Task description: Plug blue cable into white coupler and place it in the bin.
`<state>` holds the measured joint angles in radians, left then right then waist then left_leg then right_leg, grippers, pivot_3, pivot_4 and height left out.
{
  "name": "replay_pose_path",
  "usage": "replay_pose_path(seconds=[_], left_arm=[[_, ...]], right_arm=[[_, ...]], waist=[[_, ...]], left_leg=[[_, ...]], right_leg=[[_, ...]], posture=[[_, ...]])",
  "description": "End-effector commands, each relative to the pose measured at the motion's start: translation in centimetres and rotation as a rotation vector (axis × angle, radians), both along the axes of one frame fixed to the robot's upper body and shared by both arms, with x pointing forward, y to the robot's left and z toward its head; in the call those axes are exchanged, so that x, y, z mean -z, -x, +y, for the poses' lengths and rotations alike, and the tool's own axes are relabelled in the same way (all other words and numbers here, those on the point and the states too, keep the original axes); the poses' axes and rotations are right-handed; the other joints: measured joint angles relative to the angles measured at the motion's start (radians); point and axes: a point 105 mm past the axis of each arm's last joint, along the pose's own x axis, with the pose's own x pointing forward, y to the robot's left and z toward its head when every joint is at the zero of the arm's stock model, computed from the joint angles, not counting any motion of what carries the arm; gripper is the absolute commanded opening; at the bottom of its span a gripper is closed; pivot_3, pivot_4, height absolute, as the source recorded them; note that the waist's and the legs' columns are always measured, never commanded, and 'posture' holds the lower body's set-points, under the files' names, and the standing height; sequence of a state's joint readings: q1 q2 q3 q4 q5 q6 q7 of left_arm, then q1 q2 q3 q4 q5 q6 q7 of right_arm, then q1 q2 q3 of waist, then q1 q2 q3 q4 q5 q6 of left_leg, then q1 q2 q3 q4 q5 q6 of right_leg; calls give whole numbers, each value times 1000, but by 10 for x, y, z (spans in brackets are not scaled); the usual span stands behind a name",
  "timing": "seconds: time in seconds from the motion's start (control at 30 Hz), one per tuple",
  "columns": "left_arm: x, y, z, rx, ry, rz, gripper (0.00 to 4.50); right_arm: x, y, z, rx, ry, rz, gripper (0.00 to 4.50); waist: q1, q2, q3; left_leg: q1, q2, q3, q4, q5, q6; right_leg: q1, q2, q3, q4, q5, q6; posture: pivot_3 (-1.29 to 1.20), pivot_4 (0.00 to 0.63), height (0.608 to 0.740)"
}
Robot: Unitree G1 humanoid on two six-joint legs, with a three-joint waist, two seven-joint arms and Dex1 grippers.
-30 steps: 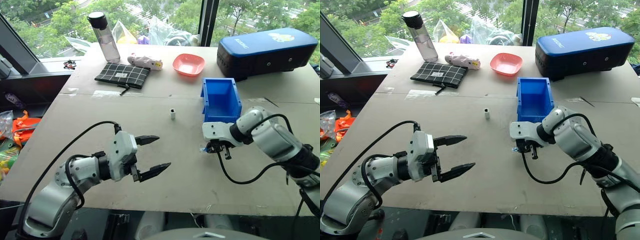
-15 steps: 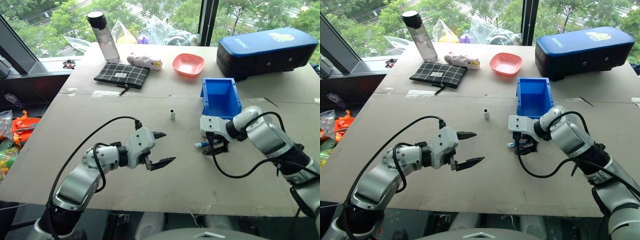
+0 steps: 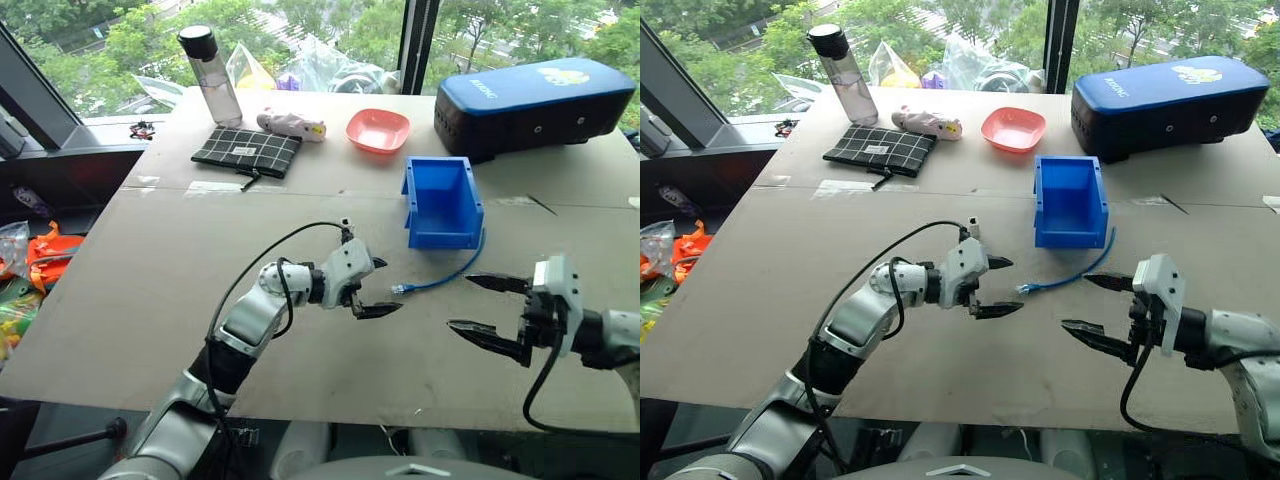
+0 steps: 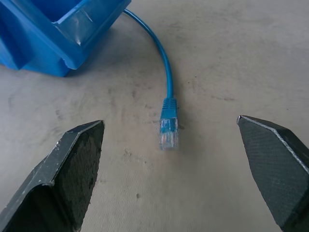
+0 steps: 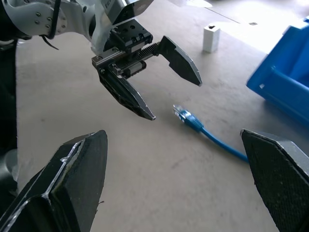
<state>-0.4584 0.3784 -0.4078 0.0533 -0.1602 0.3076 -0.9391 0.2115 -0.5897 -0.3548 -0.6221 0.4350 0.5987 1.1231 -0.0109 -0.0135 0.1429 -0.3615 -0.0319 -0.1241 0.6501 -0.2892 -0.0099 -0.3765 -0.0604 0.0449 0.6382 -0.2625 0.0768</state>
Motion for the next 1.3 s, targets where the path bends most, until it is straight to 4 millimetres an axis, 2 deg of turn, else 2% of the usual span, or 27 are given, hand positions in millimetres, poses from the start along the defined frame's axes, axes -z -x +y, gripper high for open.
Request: replay_pose_path(seconds=[0.03, 0.2, 0.23, 0.3, 0.37, 0.4, 0.43, 0.47, 0.5, 0.57, 0.7, 0.8, 0.9, 1.0, 1.17, 1.3], left_arm=[[0, -9, -6, 5, -29, -48, 4500], [10, -16, -8, 15, -73, -62, 4500], [12, -14, -9, 33, -74, -54, 4084], [15, -9, -11, 68, -79, -47, 3590], [19, -3, -11, 102, -93, -42, 2464], [21, -2, -11, 109, -96, -38, 2105], [22, -1, -11, 113, -98, -32, 1566], [22, 0, -10, 116, -98, -29, 1459], [23, 1, -10, 117, -98, -28, 848], [23, 2, -9, 116, -93, -21, 6], [18, 2, -8, 113, -69, -16, 6], [-10, 4, -11, 134, 63, 24, 6], [-57, 17, -12, 190, 293, 251, 6], [-88, 22, -7, 216, 415, 406, 6], [-113, 25, -4, 225, 518, 533, 6], [-119, 31, -4, 236, 536, 588, 6]], right_arm=[[-7, 11, -9, 61, 35, -87, 4446], [-6, 22, -11, 119, 23, -85, 4446], [-6, 23, -11, 129, 21, -86, 4500], [-4, 24, -11, 147, 20, -84, 4500], [-2, 26, -11, 164, 13, -71, 4500], [0, 28, -10, 166, 7, -60, 4500], [1, 29, -8, 167, 3, -52, 4500], [2, 30, -6, 168, -2, -47, 4500], [4, 32, -4, 167, -10, -39, 4500], [6, 34, 1, 170, -30, -27, 4500], [14, 34, 8, 196, -60, -7, 4500], [17, 31, 18, 254, -221, 73, 4500], [6, 23, 34, 300, -495, 163, 4500], [-9, 15, 46, 301, -707, 204, 4500], [-30, 3, 55, 289, -897, 205, 4500], [-49, -3, 60, 254, -1034, 203, 4500]], waist=[[1, 0, 0], [-1, 0, 0], [0, 0, 0], [1, -1, -1], [2, -1, -1], [2, -1, -1], [2, -1, -1], [2, -1, -1], [2, -1, -1], [1, -1, -2], [0, -1, -2], [0, -1, -2], [-2, -1, -1], [-3, 0, -1], [-5, 1, -1], [-5, 1, -1]], left_leg=[[0, 0, 0, 0, 0, 0], [0, 0, 1, 1, 0, 0], [0, 0, 0, 1, 0, 0], [0, 0, 0, 1, 0, 0], [0, 0, 0, 1, 0, 0], [0, -1, 0, 1, 0, 0], [0, -1, 0, 1, 0, 0], [0, 0, 0, 1, 0, 0], [0, 0, 0, 1, 0, 0], [0, 0, 0, 1, 0, 0], [0, 0, 0, 1, 0, 0], [0, 0, -1, 1, 0, 0], [-1, 2, -6, 1, 0, 0], [0, 2, -8, 1, 0, 0], [0, 0, -9, 1, 0, 0], [0, 0, -9, 1, 0, 0]], right_leg=[[0, 0, 0, 1, 0, 0], [0, 0, 1, 1, 0, 0], [0, 0, 0, 1, 0, 0], [0, 0, 0, 1, 0, 0], [0, 0, 0, 1, -1, 1], [0, -1, 0, 1, -1, 1], [0, -1, 0, 1, -1, 1], [0, -1, 0, 1, -1, 1], [0, -1, 0, 1, -1, 1], [0, -1, 0, 1, -1, 1], [0, -1, 0, 1, -1, 1], [0, 0, 0, 1, -1, 1], [-1, -1, 0, 2, -1, 1], [0, -2, -1, 3, -1, 1], [0, -1, -1, 3, -2, 2], [-1, -1, -1, 3, -2, 2]], posture=[[0, 150, 736], [0, 150, 736], [0, 150, 736], [0, 150, 736], [0, 150, 736], [0, 150, 736], [0, 150, 736], [0, 150, 736], [0, 150, 736], [0, 150, 736], [0, 150, 736], [0, 150, 736], [0, 150, 736], [0, 150, 736], [0, 150, 736], [0, 150, 736]])
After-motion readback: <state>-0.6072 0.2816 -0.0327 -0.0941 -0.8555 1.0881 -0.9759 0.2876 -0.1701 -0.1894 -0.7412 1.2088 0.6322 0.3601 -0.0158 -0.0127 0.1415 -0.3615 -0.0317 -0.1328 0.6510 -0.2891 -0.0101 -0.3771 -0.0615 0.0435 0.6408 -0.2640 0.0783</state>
